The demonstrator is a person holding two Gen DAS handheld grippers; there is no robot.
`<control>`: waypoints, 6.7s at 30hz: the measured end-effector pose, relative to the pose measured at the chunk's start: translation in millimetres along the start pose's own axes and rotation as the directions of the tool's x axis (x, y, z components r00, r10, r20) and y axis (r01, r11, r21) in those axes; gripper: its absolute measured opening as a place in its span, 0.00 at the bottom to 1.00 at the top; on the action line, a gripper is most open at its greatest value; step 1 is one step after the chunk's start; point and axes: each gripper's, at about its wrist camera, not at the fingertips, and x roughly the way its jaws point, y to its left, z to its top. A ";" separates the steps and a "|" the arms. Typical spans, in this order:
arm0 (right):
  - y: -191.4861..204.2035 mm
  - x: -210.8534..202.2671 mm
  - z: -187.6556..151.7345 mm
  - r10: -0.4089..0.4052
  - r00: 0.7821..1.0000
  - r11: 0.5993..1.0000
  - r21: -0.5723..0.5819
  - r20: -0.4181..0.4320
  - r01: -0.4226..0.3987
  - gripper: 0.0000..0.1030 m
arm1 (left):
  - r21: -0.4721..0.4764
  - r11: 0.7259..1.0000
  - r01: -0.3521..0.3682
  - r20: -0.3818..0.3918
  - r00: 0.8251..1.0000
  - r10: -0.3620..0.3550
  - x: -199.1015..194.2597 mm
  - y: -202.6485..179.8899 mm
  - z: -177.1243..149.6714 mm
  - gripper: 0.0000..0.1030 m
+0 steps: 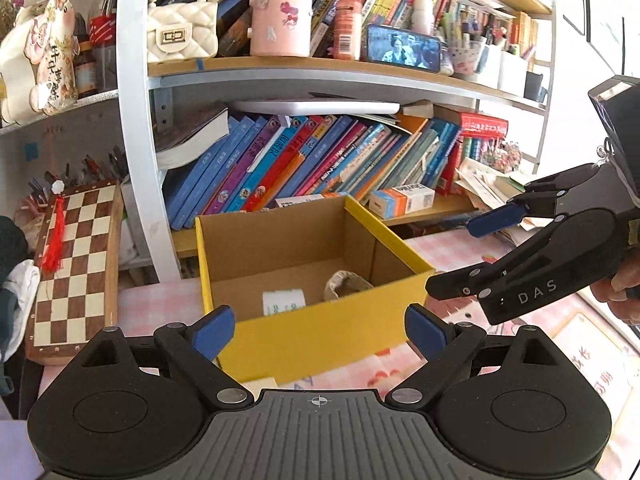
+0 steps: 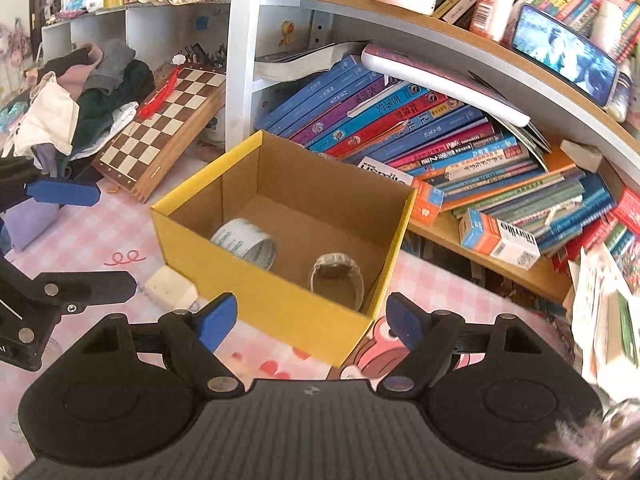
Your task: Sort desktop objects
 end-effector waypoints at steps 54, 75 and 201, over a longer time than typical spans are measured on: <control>102.6 -35.5 -168.2 -0.149 0.983 0.946 0.272 -0.110 0.174 0.98 | -0.112 0.976 -0.184 -0.138 0.976 0.168 -73.7 -7.9 -145.2 0.95; 93.9 -30.2 -167.7 -0.110 0.989 0.939 0.316 -0.100 0.136 0.95 | -0.063 0.985 -0.158 -0.182 0.973 0.144 -56.3 -21.5 -143.9 0.95; 101.9 -25.5 -158.4 0.083 0.983 0.959 0.283 -0.165 -0.033 0.40 | -0.189 0.963 -0.192 -0.203 0.967 0.153 -67.2 4.4 -130.7 0.63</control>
